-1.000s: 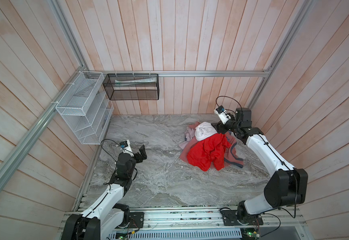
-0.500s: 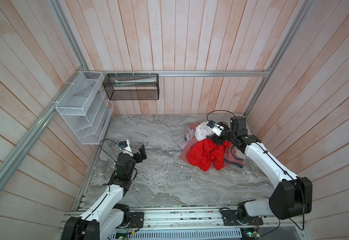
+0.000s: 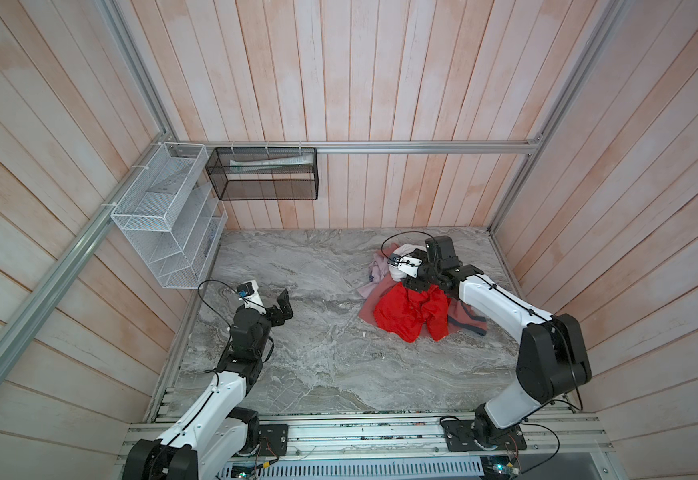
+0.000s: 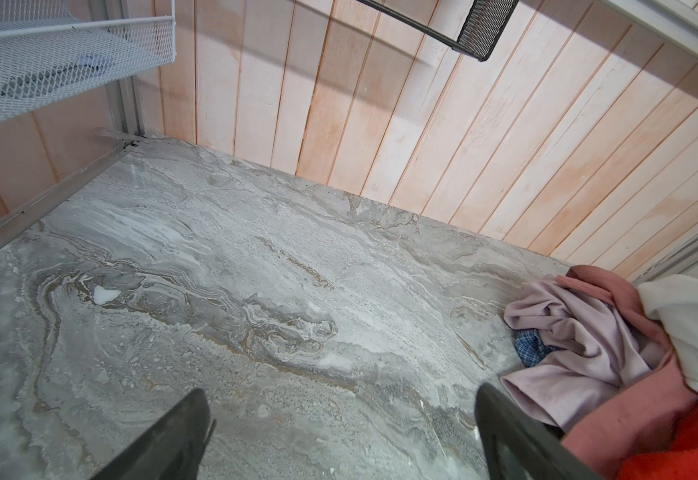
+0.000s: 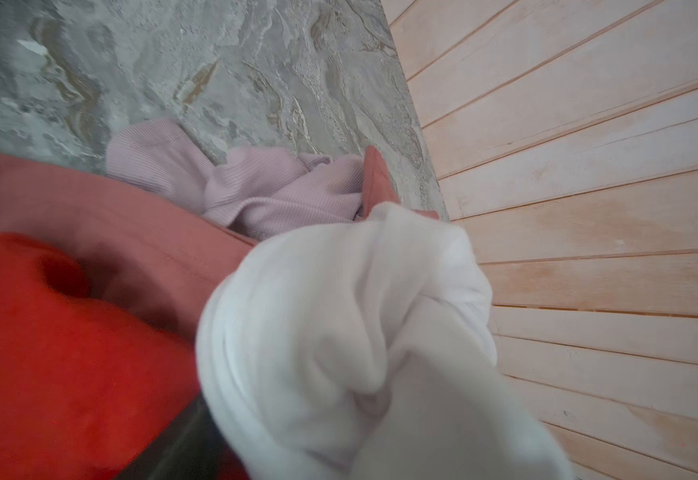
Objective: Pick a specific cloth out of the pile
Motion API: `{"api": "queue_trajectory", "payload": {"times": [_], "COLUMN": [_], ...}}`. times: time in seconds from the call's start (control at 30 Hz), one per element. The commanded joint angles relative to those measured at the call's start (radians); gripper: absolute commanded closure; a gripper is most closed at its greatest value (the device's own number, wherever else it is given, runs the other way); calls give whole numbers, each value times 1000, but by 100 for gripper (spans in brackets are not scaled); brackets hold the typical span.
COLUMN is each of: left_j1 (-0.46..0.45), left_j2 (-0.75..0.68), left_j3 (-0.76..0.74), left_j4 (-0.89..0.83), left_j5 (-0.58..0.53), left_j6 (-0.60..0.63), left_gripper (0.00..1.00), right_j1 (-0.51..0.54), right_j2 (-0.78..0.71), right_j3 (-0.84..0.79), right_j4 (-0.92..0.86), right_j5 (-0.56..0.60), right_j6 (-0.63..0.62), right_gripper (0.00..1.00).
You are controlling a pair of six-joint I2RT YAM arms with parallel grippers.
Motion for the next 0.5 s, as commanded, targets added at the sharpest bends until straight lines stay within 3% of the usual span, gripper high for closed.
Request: {"api": "queue_trajectory", "payload": {"times": [0.0,0.23,0.4,0.47], "left_j1": [0,0,0,1], "left_j2": [-9,-2,-14,-22], "left_j3": [-15,-11,-16,-22], "left_j4": [-7,-8,-8,-7], "left_j5": [4,6,-1,-6], "left_j6": [-7,-5,-8,-11], "left_gripper": [0,0,0,0], "right_j1": [4,6,-5,-5], "right_j2": [53,113,150,138], "right_j3": [52,69,100,85], "right_j4": [43,141,172,204], "right_j5": [116,148,114,87], "right_j6": [-32,-2,58,71], "right_gripper": [27,47,85,92]}}
